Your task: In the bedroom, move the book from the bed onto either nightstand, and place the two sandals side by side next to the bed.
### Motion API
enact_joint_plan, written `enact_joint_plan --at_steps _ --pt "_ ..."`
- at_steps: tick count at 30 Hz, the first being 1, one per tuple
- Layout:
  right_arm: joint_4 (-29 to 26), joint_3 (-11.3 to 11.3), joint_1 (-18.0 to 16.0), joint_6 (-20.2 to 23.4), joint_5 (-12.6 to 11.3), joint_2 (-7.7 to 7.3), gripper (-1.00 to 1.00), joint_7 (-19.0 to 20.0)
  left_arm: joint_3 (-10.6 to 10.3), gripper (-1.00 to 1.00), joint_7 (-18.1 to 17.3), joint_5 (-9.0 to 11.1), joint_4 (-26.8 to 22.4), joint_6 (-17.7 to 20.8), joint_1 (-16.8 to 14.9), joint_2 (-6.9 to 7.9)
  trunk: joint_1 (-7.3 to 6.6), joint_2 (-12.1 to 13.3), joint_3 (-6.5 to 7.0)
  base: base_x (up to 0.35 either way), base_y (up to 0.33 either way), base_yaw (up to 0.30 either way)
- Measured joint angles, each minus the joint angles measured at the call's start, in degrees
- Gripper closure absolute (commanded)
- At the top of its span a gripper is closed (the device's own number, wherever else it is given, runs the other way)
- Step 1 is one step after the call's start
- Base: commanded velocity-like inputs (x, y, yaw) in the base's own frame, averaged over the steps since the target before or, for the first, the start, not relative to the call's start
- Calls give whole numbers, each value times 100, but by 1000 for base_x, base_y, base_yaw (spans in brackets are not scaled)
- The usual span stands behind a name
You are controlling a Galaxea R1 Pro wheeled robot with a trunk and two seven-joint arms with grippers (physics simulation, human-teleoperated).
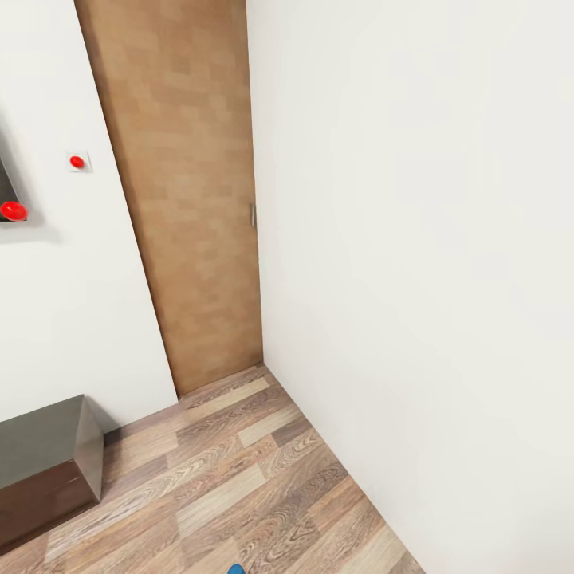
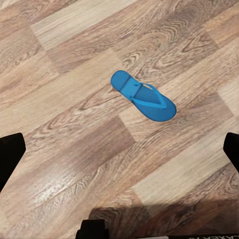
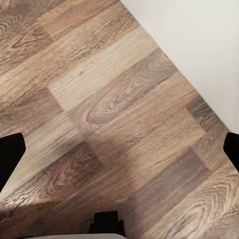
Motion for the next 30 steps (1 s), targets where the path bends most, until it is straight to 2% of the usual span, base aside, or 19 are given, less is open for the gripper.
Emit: enact_joint_plan --at_steps 14,16,19,20,22,23,25,26,27,28,29,30 --pt "1 1 0 -1 1 3 -100 0 28 -100 -18 40 -64 22 0 1 0 0 0 0 0 0" --pt "1 1 0 -1 3 3 -100 0 33 -100 -9 92 -341 52 -9 -14 0 0 0 0 0 0" --pt "6 1 0 -2 7 3 -100 0 30 -100 2 322 -1006 336 -18 -73 0 0 0 0 0 0" --pt "7 1 0 -2 7 3 -100 0 28 -100 2 462 -1334 631 -23 -94 0 0 1 0 0 0" --pt "8 1 0 -2 8 3 -100 0 23 -100 -1 825 -2071 1479 -52 -119 0 0 1 0 0 0" --pt "8 1 0 -2 8 3 -100 0 22 -100 -2 937 -2265 1714 -69 -123 0 0 1 0 0 0" --pt "10 2 0 -3 8 3 -100 0 20 -100 -4 1410 -2883 2536 -207 -142 0 1 2 0 0 0" --pt "10 2 0 -3 8 3 -100 0 20 -100 -3 1549 -3001 2717 -261 -147 0 1 2 0 0 0" --pt "10 2 0 -3 8 3 -100 0 22 -100 1 1846 -3143 3003 -366 -153 0 1 2 0 0 0" --pt "10 2 0 -3 8 3 -100 0 26 -100 48 2671 -3172 3363 -579 -167 0 1 2 0 0 0" --pt "10 2 0 -3 9 3 -100 0 30 -100 94 3010 -3085 3424 -636 -170 0 1 1 0 0 0" --pt "10 2 0 -3 9 3 -100 0 32 -100 125 3174 -3037 3432 -653 -171 0 1 1 0 0 0"
